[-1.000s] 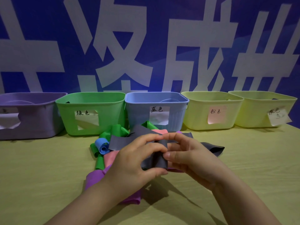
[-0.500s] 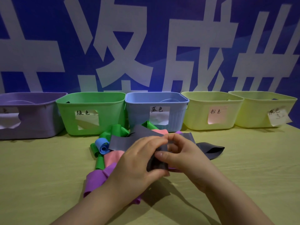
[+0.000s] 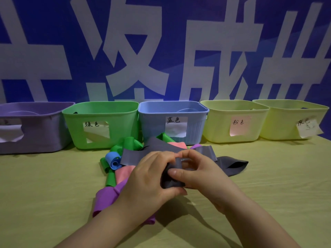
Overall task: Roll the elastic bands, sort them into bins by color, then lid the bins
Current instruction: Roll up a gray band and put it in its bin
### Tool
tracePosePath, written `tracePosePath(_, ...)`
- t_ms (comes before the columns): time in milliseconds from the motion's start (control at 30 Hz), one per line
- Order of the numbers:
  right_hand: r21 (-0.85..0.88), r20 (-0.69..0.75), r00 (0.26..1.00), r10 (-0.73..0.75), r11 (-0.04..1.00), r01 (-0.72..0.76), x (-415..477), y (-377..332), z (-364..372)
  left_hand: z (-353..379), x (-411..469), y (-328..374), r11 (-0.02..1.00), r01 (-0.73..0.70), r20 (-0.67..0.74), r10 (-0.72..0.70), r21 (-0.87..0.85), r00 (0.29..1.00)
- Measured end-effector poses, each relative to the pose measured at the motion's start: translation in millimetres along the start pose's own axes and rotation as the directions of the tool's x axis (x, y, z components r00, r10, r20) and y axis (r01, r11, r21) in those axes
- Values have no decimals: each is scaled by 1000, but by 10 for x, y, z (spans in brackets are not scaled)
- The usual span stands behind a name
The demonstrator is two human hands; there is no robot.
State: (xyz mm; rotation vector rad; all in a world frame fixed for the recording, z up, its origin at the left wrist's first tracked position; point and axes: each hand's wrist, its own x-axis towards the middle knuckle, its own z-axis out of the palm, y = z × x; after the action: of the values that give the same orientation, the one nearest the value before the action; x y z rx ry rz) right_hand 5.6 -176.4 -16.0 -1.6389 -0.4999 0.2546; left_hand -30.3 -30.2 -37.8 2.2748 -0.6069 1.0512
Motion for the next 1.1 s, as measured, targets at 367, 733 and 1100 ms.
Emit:
tracePosePath(367,208,115,993,35,976,-59,-24,-98,-119,-41,0,-30,990,36,-8,-37,-138,999)
tracePosePath(733,149,111,994,-7,989,-10,-20,-41,-35,-25,4,-8,999,-15,-45,13,-38,999)
tracePosePath(1100,351,173,985,12,933,-73,14,-45,-86,-23,69,-5,993,-119,-9,119,-25,993)
